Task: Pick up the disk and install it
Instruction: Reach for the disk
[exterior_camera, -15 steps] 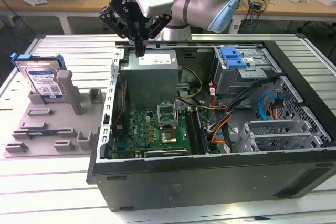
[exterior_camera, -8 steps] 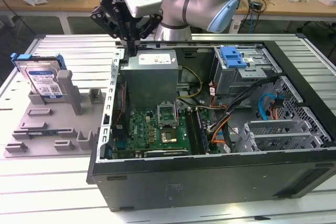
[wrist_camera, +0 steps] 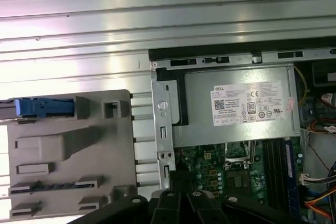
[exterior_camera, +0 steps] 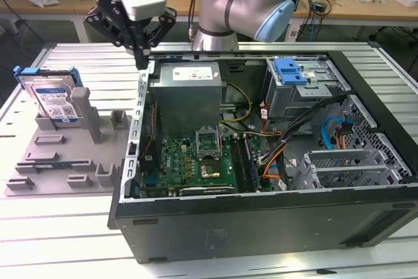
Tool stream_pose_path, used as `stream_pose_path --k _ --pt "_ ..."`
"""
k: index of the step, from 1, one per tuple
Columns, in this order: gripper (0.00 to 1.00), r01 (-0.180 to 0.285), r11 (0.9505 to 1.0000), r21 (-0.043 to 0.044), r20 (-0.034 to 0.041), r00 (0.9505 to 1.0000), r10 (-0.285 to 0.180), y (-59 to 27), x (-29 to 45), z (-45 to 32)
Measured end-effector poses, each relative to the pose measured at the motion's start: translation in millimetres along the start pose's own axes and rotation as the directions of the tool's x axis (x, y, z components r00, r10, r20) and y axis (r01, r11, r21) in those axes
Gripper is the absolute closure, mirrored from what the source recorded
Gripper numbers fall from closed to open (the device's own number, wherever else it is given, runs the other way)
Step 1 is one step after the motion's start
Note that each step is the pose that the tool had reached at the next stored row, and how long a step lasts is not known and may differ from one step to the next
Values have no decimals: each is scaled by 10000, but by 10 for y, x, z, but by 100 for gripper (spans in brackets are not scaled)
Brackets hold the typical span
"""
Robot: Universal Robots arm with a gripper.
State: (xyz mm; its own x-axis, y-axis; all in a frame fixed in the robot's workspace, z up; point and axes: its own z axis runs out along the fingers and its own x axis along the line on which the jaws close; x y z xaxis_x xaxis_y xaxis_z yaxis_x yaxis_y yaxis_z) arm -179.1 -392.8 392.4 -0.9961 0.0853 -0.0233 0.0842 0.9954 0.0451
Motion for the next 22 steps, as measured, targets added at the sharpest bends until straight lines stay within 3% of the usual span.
stream_pose_path --k 18,22 --pt "89 -69 10000 2 3 10000 69 113 636 10" --pt "89 -73 10000 2 3 10000 73 154 816 13"
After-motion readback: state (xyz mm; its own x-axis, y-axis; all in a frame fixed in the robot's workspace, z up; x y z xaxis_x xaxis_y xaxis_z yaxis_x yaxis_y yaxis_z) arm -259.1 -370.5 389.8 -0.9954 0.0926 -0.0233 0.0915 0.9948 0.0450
